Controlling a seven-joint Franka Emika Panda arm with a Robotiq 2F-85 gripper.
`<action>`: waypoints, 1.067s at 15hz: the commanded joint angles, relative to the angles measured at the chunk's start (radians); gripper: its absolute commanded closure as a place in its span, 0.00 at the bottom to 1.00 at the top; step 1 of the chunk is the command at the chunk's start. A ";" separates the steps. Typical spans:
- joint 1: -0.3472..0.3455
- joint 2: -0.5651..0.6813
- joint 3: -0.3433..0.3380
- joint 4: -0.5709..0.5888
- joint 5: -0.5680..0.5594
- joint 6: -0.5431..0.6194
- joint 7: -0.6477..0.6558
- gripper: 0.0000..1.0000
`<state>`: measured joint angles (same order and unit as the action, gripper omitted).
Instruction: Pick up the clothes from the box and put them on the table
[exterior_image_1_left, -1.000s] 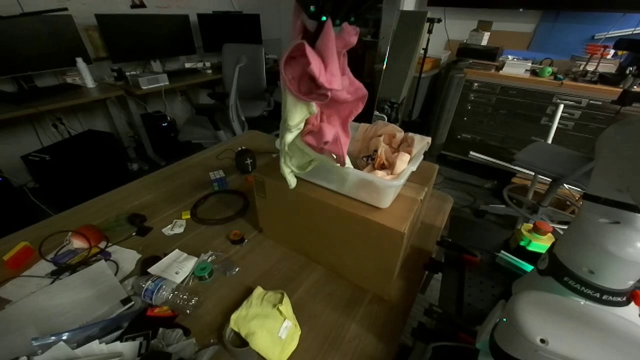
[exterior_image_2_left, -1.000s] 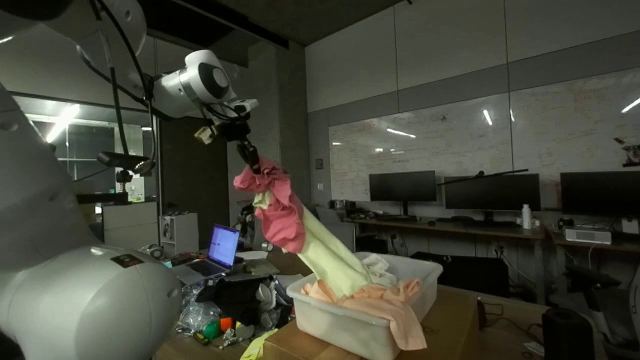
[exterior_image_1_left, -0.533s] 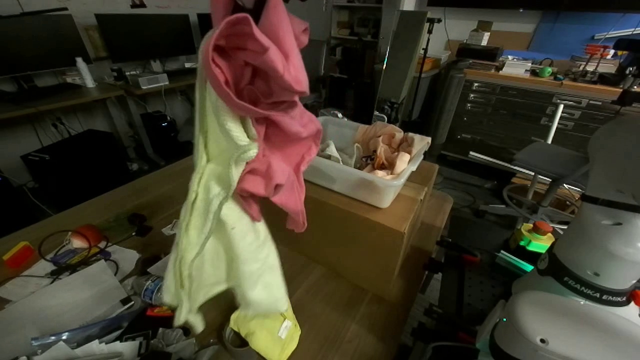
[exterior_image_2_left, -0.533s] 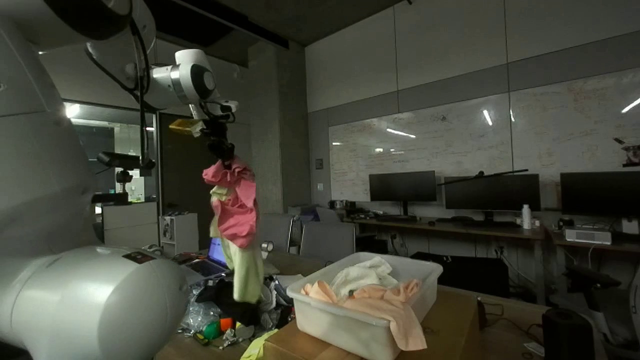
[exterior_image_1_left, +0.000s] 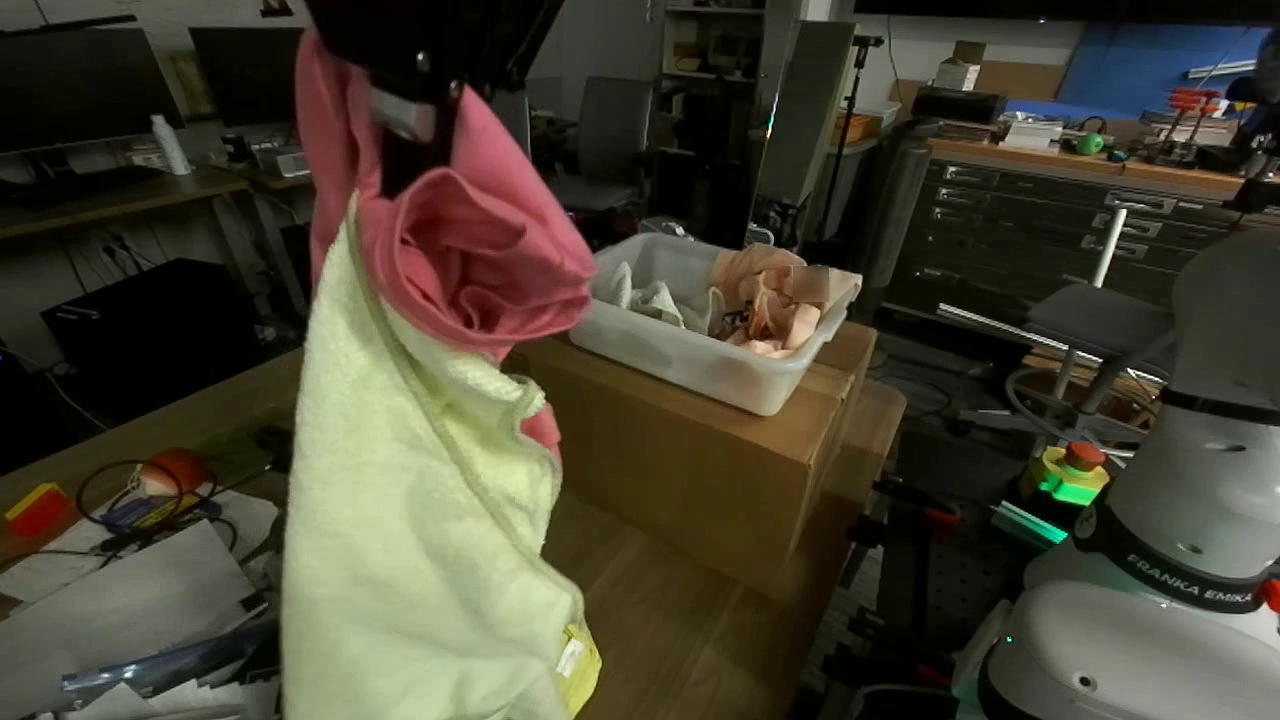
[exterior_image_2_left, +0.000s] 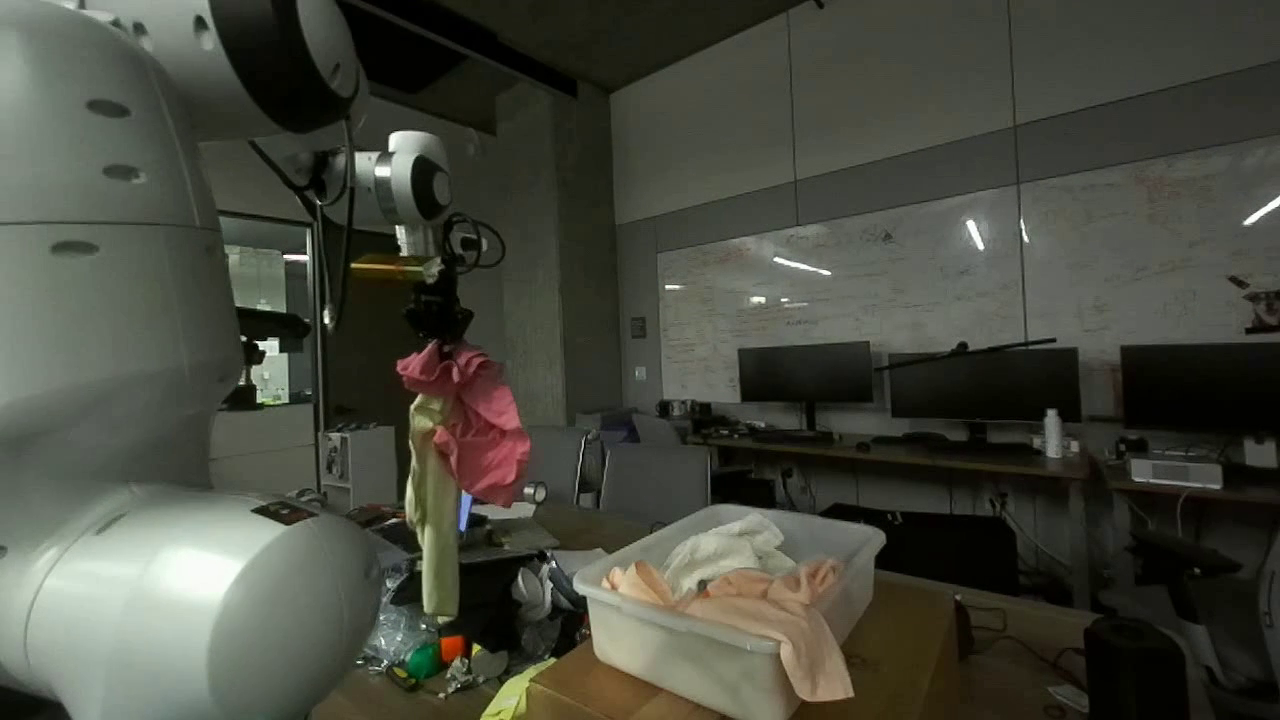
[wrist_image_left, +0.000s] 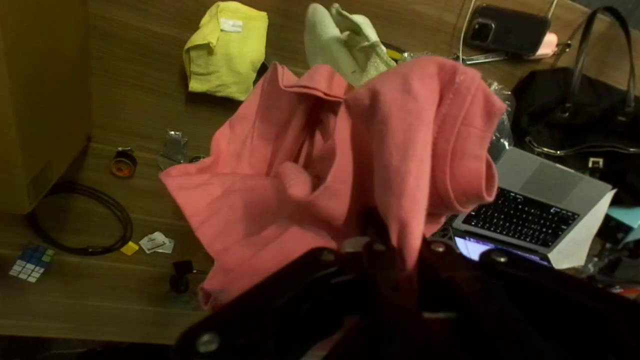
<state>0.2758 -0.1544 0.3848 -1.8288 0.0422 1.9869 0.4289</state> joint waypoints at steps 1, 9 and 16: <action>0.003 0.088 -0.005 0.110 -0.062 -0.061 -0.041 0.94; -0.018 0.075 -0.065 0.058 -0.194 -0.068 0.002 0.30; -0.144 -0.015 -0.195 -0.115 -0.241 -0.036 0.141 0.00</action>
<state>0.1766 -0.1099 0.2267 -1.8562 -0.1775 1.9287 0.5082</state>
